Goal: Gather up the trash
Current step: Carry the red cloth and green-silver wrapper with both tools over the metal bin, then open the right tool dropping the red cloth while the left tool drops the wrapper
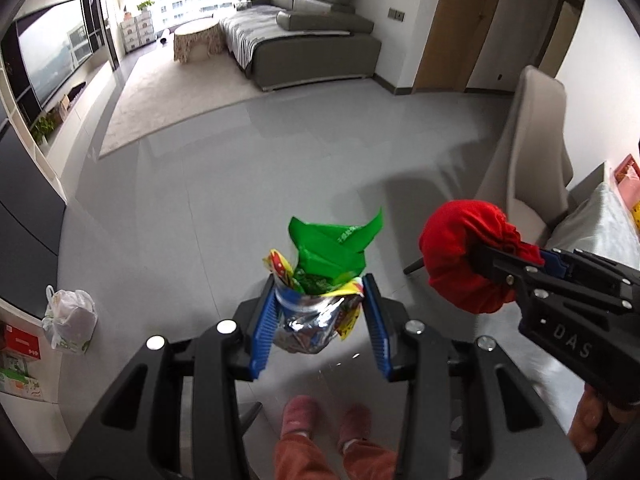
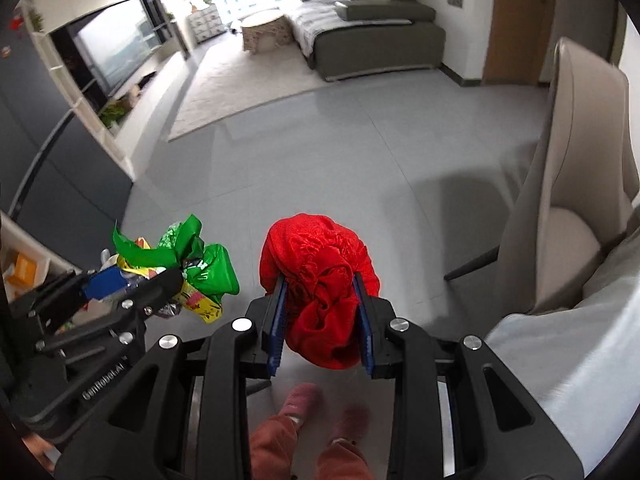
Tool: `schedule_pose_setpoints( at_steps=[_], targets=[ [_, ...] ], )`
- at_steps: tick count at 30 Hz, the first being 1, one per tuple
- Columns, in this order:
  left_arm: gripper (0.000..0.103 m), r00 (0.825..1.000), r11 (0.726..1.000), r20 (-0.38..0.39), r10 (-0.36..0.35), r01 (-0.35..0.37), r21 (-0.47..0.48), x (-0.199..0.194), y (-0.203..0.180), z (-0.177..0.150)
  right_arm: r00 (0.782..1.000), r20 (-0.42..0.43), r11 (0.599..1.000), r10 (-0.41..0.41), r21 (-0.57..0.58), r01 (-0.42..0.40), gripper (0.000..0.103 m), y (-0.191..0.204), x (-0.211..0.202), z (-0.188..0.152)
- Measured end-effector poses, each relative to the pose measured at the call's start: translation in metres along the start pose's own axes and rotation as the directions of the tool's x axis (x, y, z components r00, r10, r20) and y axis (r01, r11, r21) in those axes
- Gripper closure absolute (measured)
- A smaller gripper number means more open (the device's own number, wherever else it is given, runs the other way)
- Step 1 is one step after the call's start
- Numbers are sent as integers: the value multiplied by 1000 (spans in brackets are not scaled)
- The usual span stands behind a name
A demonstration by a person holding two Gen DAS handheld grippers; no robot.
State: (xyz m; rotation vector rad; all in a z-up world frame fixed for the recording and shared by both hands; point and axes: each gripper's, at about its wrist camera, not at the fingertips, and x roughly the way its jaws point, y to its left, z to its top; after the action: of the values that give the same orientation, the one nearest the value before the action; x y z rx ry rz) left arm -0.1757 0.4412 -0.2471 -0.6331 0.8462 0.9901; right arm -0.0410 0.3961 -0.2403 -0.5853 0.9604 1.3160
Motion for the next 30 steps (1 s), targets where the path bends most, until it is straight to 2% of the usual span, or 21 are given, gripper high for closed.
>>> schedule_pose_setpoints(
  at_steps=[4,8,13,17,20,26,30],
  targets=[
    [62,999,1000,-32,-19,19,8,54,25,2,999,-27,996,-38,79,40,74,8,57,1],
    [62,998,997,-53,-31,35,74,122,44,-4,995,-15,990,-103,93,104,74,17,126,-11],
    [62,995,990,-89,-47,58,126,200,59,-25,992,-52,981,-118,147,124,73,10,215,-25],
    [62,991,988,-121,-54,71,139,257,69,-43,990,-71,975,-119,178,130,67,3,269,-36],
    [62,988,987,-142,-55,75,140,280,75,-53,987,-75,973,-144,169,155,59,-1,291,-41],
    [62,982,986,-171,-76,99,132,311,81,-66,980,-88,973,-178,131,188,59,-9,304,-43],
    [55,982,986,-160,-103,122,114,323,79,-62,976,-100,969,-195,133,208,59,-12,308,-42]
  ],
)
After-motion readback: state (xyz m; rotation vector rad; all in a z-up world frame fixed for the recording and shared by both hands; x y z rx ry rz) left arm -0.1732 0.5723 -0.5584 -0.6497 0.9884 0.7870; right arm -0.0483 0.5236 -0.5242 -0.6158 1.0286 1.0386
